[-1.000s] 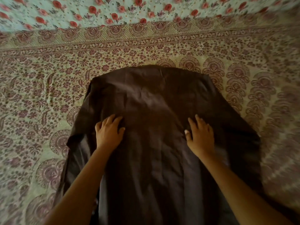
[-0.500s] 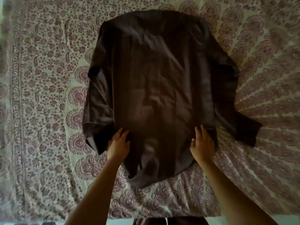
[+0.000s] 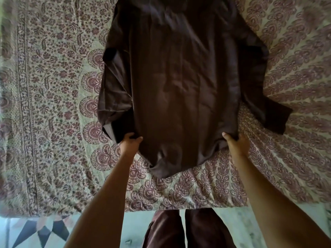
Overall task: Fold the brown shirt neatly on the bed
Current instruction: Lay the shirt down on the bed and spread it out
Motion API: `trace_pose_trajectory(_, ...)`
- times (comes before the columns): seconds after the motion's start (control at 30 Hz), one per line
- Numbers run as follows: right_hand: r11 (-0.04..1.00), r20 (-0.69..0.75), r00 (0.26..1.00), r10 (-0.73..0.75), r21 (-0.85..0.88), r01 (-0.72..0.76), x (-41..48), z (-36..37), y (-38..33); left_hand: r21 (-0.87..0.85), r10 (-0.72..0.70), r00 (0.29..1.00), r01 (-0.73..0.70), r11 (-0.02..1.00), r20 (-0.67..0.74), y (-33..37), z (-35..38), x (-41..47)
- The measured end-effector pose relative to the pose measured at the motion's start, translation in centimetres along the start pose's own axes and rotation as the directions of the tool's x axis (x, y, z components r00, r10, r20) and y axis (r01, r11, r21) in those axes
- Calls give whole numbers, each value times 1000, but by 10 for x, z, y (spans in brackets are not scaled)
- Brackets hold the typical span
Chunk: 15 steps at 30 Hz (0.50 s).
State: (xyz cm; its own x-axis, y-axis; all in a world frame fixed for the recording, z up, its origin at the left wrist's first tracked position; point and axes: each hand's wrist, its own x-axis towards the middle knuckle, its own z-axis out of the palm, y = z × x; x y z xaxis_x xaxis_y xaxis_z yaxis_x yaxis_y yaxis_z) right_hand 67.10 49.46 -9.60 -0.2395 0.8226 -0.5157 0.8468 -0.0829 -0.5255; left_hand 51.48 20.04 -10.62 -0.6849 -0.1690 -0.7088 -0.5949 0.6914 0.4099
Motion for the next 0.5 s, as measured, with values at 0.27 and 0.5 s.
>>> trace_pose_trajectory(0.27, 756, 110, 979, 172, 623, -203, -13, -6, -2, 16, 80, 989, -79, 997, -123, 1, -3, -20)
trace_pose_trajectory(0.5, 986, -300, 948, 104, 153, -60, -11, -19, 22, 205, 171, 983, -155, 966, -60, 0, 5, -6)
